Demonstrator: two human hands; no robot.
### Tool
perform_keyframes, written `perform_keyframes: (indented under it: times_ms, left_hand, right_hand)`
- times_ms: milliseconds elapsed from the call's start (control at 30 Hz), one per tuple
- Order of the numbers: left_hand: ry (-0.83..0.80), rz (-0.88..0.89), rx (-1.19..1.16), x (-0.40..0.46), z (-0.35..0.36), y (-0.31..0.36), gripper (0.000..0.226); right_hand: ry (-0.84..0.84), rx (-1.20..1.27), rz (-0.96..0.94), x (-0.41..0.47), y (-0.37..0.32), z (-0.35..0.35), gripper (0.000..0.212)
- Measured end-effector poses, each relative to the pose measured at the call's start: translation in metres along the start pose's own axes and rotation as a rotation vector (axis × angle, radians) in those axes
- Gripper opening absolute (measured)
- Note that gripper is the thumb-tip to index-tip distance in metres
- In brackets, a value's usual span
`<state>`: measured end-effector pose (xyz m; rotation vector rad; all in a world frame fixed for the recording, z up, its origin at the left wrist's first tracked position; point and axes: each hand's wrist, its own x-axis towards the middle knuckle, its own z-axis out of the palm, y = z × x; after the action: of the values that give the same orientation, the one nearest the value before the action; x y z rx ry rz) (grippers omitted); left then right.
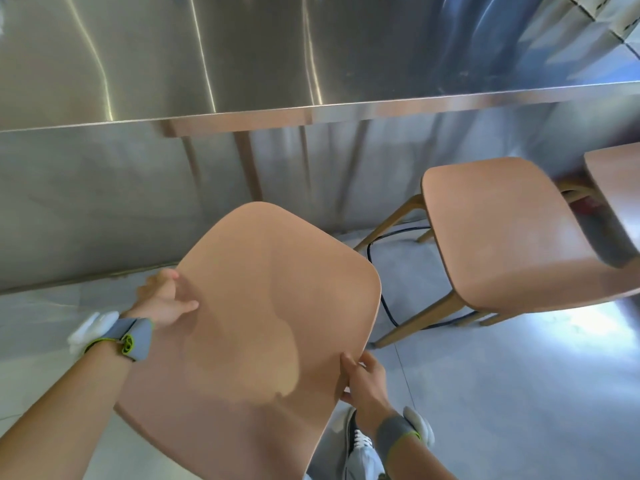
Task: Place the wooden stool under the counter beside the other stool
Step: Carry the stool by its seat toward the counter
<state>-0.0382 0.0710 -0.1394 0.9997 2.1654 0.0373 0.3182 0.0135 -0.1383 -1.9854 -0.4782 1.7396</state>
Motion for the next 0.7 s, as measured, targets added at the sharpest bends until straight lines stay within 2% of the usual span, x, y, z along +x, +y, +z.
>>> perform_keyframes:
  times_ms: [133,367,700]
  left_hand:
    - [0.018,-0.002,-0.024,0.005,0.012,0.002,0.071]
    - [0.063,0.007,0.089,-0.002,0.014,0.016,0.078]
    - [0.062,0.002,0.116,-0.003,0.002,0.022,0.081]
  right_hand:
    - [-0.044,0.016,-0.008,0.006,-0.001,-0.007,0.017]
    - [-0.155,-0.03,0.007,0.01,-0.006,-0.016,0.017]
    - [-0.143,-0.046,0.019,0.011,-0.013,-0.015,0.016]
